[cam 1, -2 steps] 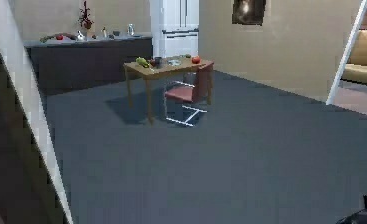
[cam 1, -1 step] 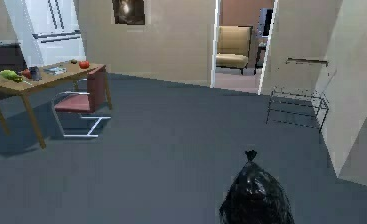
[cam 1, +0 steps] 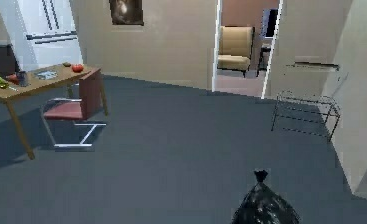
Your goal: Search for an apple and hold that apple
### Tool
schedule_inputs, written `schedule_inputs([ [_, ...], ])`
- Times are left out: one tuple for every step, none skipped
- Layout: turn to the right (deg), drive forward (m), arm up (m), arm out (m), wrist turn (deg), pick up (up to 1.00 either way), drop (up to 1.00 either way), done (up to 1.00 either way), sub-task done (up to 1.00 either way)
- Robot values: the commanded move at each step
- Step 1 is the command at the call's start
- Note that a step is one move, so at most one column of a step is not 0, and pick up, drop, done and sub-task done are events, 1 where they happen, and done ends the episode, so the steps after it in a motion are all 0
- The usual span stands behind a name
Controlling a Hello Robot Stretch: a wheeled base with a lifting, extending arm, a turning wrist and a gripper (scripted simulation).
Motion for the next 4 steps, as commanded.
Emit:
schedule_inputs([
  [-12.0,0.00,0.00,0.00,0.0,0.00,0.00,0.00,0.00],
  [-3.0,0.00,0.00,0.00,0.0,0.00,0.00,0.00,0.00],
  [0.0,0.20,0.00,0.00,0.0,0.00,0.00,0.00,0.00],
  [-36.0,0.00,0.00,0.00,0.0,0.00,0.00,0.00,0.00],
])
